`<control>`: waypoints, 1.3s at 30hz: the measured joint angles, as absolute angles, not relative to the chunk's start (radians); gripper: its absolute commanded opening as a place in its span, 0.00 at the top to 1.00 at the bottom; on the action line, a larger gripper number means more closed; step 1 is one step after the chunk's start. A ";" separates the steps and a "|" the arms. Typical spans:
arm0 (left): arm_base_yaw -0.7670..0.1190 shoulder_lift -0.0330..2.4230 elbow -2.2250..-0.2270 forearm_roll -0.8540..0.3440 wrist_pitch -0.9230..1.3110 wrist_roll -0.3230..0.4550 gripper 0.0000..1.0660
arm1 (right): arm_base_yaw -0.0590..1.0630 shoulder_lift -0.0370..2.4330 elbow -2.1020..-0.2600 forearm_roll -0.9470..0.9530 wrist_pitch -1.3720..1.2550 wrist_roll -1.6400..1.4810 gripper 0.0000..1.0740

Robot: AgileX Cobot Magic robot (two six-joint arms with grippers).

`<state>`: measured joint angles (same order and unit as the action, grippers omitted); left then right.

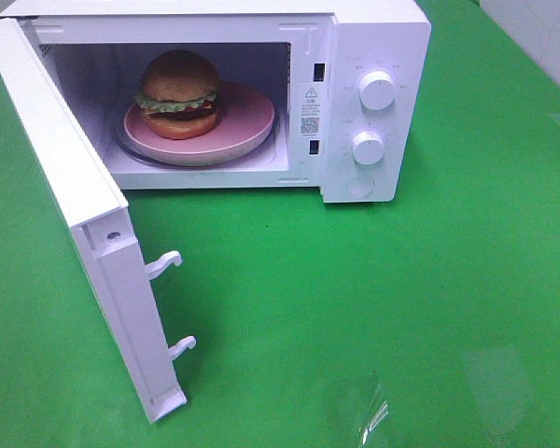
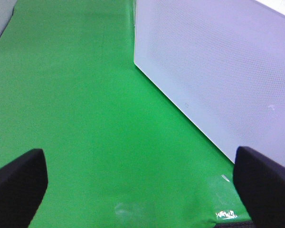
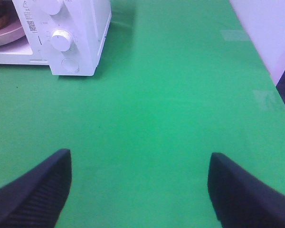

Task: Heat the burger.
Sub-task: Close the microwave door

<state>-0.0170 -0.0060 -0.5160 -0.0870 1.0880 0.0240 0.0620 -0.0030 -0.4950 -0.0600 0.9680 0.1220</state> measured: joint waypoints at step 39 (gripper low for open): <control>-0.017 0.072 -0.539 -0.083 0.890 0.024 0.50 | 0.062 -0.003 -0.495 -0.059 0.968 0.122 0.29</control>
<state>-0.0170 0.0720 -0.5390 -0.0830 0.8900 0.0240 0.0620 -0.0030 -0.4950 -0.0590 0.9680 0.1220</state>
